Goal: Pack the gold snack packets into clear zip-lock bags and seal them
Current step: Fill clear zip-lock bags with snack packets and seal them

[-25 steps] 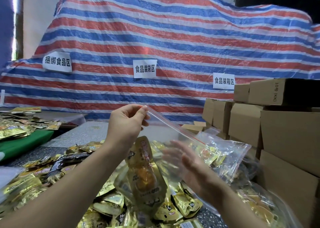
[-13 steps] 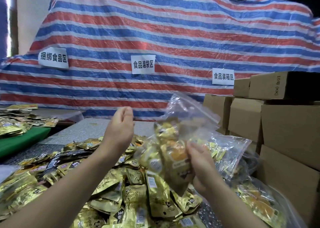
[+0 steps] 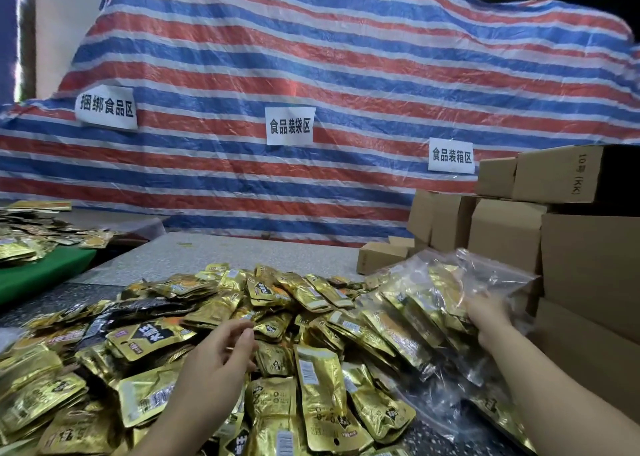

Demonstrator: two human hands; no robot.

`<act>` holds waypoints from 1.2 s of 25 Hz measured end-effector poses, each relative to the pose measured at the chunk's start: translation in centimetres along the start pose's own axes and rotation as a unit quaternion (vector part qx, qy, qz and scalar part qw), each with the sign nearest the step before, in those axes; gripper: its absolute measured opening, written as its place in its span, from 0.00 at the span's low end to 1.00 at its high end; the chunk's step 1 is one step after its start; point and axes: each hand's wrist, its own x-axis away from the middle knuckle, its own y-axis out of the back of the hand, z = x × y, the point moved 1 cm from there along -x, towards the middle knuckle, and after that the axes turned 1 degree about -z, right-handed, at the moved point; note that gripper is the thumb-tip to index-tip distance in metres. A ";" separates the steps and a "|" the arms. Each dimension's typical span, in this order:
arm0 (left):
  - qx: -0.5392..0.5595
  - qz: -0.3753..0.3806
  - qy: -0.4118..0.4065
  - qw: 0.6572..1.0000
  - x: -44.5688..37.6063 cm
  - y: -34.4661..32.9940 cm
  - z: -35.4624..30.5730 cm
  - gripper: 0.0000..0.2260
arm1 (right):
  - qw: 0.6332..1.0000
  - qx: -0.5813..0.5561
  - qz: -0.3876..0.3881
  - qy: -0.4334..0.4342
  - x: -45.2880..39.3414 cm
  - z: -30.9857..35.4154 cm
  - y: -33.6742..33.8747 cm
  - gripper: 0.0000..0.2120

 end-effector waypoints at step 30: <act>-0.061 0.050 -0.067 0.995 0.8 -0.1 0.2 0.08 | 0.924 0.227 -0.072 0.299 6.4 0.9 3.5 0.06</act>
